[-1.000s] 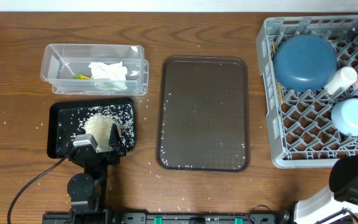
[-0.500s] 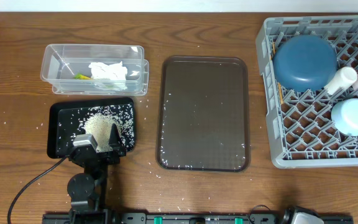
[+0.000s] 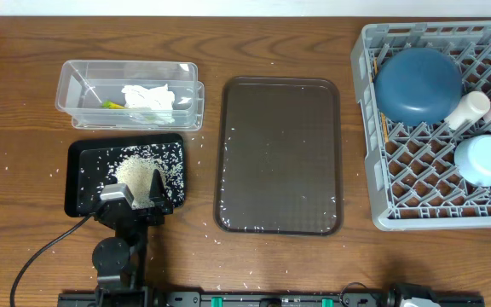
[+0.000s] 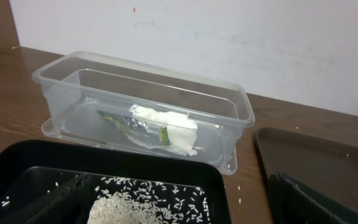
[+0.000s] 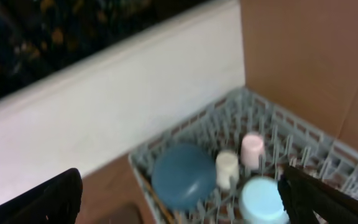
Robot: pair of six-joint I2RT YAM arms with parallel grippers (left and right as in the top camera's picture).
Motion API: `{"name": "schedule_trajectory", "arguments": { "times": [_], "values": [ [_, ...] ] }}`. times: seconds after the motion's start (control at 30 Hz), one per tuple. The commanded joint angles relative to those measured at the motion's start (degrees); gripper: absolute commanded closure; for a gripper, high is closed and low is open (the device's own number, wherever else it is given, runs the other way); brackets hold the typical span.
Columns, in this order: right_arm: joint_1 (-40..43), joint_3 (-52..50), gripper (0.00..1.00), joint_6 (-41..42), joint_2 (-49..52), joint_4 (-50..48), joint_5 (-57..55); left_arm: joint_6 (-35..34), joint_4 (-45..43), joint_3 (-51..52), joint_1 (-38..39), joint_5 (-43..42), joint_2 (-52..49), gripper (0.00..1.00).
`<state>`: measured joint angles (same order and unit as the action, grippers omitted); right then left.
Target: Sort waste into correct bins and load items into the dishwasher rack
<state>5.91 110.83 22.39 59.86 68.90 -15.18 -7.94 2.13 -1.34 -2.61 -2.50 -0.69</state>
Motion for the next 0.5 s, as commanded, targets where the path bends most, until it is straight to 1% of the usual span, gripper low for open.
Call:
{"name": "schedule_trajectory", "arguments": {
  "times": [0.0, 0.27, 0.37, 0.47],
  "values": [
    [-1.2, -0.4, 0.01, 2.3, 0.1, 2.7, -0.4, -0.7, 2.0, 1.1, -0.3, 2.1, 0.4, 0.08],
    [-1.3, -0.7, 0.01, 2.3, 0.0, 8.5, 0.1, -0.7, 2.0, 1.1, -0.3, 2.1, 0.4, 0.08],
    [-1.6, -3.4, 0.01, 2.2, -1.0, 7.2, 0.8, -0.7, 2.0, 1.1, -0.3, 2.1, 0.4, 0.08],
    [-4.0, -10.2, 0.01, 0.7, -3.8, 1.7, 1.0, -0.7, 2.0, 1.1, -0.3, 2.1, 0.4, 0.08]
  ]
}}
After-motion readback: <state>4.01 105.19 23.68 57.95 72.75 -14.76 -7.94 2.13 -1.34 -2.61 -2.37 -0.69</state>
